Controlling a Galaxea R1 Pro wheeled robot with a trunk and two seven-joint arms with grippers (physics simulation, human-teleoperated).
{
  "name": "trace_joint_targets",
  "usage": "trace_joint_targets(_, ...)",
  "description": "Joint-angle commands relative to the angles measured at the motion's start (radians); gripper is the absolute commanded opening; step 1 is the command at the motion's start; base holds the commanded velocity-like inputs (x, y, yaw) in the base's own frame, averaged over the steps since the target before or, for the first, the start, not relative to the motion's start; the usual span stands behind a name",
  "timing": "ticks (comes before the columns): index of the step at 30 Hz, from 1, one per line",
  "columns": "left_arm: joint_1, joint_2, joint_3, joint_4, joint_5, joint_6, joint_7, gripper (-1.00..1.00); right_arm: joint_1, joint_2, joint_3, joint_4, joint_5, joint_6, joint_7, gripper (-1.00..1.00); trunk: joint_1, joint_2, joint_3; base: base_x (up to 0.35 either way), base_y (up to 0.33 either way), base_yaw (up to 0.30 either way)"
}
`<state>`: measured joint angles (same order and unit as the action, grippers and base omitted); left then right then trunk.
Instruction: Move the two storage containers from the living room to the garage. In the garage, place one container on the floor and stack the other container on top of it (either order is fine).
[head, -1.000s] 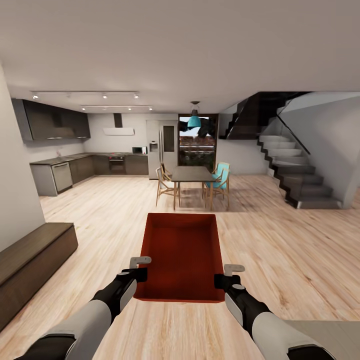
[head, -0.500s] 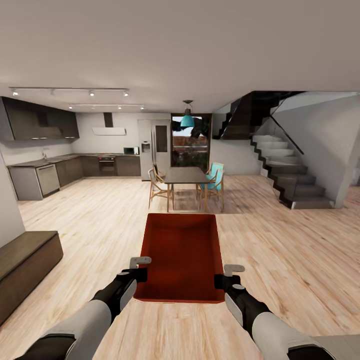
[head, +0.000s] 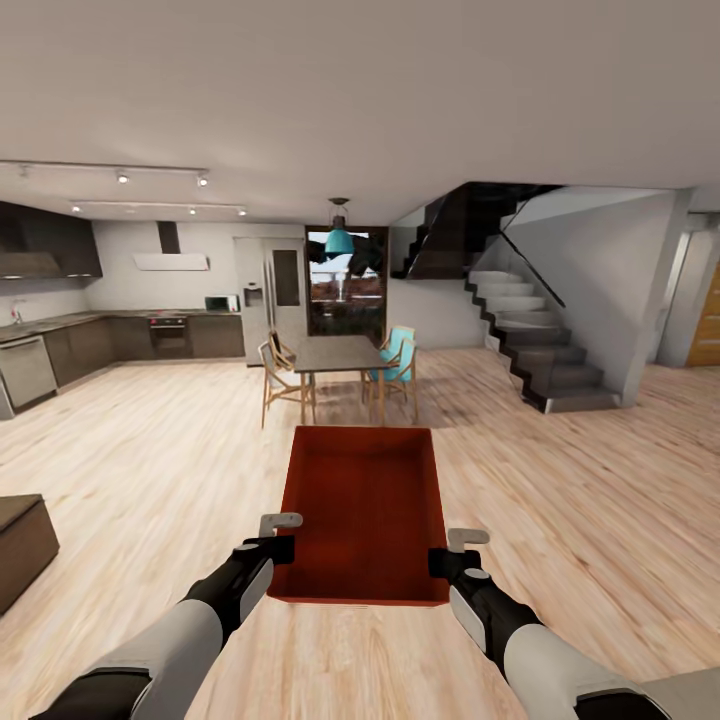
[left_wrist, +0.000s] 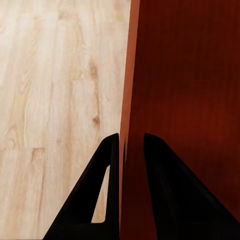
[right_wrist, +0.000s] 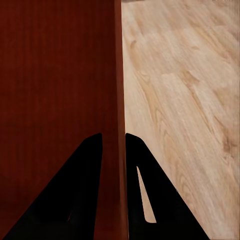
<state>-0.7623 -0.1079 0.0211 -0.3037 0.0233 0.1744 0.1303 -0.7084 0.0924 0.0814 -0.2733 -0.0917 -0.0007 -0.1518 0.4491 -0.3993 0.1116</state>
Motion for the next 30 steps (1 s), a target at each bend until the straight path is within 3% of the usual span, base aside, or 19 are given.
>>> trace_joint_targets(1, 0.000, 0.010, 0.006, -0.006, -0.025, 0.000, 0.011, -1.00, 0.000, -0.001, -0.006, 0.003, -0.011, -0.001, -0.012, -1.00, 0.001, -0.001, 0.000, 0.322, 0.000, -0.036)
trace_joint_targets(30, 0.000, 0.010, 0.006, -0.006, -0.025, 0.000, 0.011, -1.00, 0.000, -0.002, -0.007, 0.005, -0.011, -0.005, -0.015, -1.00, 0.001, -0.001, 0.000, 0.322, 0.000, -0.002)
